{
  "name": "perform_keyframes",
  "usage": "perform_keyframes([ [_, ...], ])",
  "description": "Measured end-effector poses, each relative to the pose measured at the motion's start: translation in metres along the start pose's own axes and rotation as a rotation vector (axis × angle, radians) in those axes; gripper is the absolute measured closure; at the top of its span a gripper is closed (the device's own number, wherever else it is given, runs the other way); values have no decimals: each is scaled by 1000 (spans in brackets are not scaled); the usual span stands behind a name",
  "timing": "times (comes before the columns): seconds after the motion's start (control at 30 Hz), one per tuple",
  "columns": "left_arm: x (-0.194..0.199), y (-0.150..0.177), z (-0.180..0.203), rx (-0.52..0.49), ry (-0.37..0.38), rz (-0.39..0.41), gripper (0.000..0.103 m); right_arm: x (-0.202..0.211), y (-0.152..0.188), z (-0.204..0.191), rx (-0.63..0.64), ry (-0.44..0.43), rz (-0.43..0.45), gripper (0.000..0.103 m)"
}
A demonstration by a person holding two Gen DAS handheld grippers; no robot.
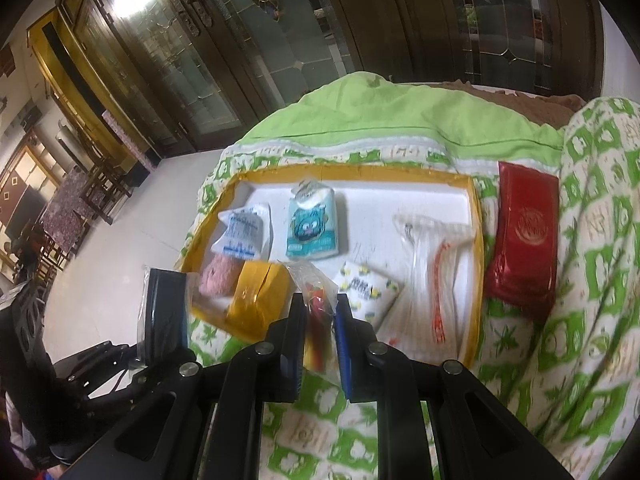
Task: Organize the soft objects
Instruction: 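Carry the zip-bag pack into the tray with the left tool while the right tool carries the sticks bag there, then open both tools to release the zip-bag pack and sticks bag in the tray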
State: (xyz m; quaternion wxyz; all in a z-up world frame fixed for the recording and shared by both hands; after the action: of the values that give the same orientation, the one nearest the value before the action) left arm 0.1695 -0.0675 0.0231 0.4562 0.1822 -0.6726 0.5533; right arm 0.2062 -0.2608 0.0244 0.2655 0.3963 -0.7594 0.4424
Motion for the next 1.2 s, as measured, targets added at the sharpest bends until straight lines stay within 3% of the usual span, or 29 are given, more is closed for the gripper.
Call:
perform_keyframes([
  [0.27, -25, -54, -9, -21, -29, 2, 73, -21, -21, 6, -19, 2, -4, 88],
  [0.47, -59, -82, -9, -26, -11, -19, 73, -39, -38, 11, -41, -3, -18, 88],
  [0.73, -107, -87, -17, -24, -58, -107, 73, -71, -55, 13, -34, 50, -40, 88],
  [1.03, -123, -85, -8, -38, -27, -127, 71, -93, -61, 24, -43, 77, -57, 88],
  [1.13, -122, -82, -8, -38, -24, -124, 67, -94, -61, 27, -47, 81, -46, 87],
  [1.2, -116, -80, -8, -44, -19, -119, 58, -93, -61, 29, -56, 72, -41, 85],
])
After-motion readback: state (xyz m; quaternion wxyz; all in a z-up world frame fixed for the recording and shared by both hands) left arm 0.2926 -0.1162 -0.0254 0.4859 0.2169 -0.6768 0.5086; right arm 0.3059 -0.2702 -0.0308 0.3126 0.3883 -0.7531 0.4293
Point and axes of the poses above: each gripper's, at about its wrist camera, not at the fingertips, and x roughly against the way its jaws point, z to its right, y to its underside, the point moved 2 cm from there along -x, roughly the way its jaws point, and after that the axes turned 10 degrees about -x, right-handed, at the moved point
